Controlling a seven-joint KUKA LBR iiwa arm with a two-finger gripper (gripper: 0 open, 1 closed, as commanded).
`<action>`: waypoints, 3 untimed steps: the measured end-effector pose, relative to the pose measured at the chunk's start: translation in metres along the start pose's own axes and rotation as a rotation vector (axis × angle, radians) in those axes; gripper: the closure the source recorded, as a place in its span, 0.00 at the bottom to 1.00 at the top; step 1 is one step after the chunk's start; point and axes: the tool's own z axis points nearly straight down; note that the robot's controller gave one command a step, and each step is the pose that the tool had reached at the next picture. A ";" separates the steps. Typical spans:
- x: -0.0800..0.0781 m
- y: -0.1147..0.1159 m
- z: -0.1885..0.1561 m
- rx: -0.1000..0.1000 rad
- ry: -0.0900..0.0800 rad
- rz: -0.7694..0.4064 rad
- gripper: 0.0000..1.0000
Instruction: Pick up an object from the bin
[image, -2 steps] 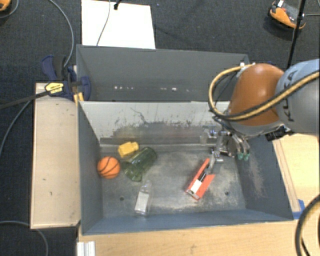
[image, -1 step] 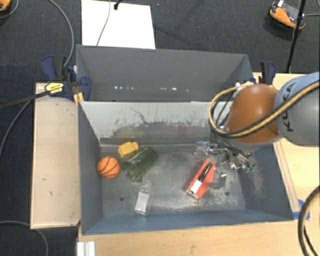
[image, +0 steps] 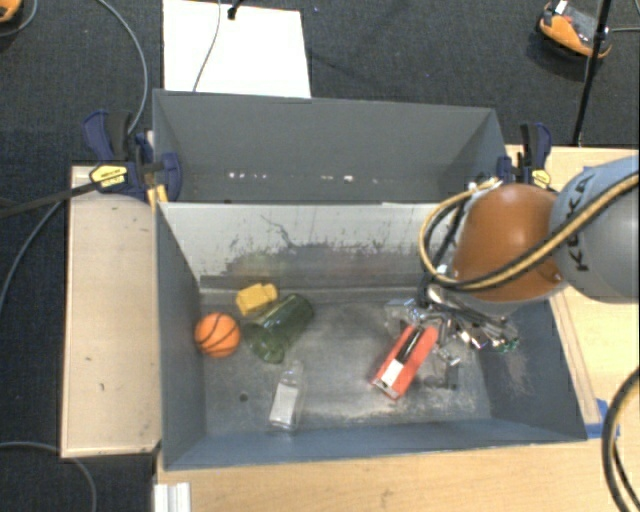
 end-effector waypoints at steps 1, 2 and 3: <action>-0.008 0.001 -0.020 0.004 -0.008 -0.094 0.00; -0.012 0.005 0.009 0.002 -0.004 -0.201 0.00; -0.021 -0.004 0.017 0.004 -0.010 -0.310 1.00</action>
Offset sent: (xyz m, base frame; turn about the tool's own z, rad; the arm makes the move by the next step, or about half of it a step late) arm 0.0079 0.0117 -0.0167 -0.2128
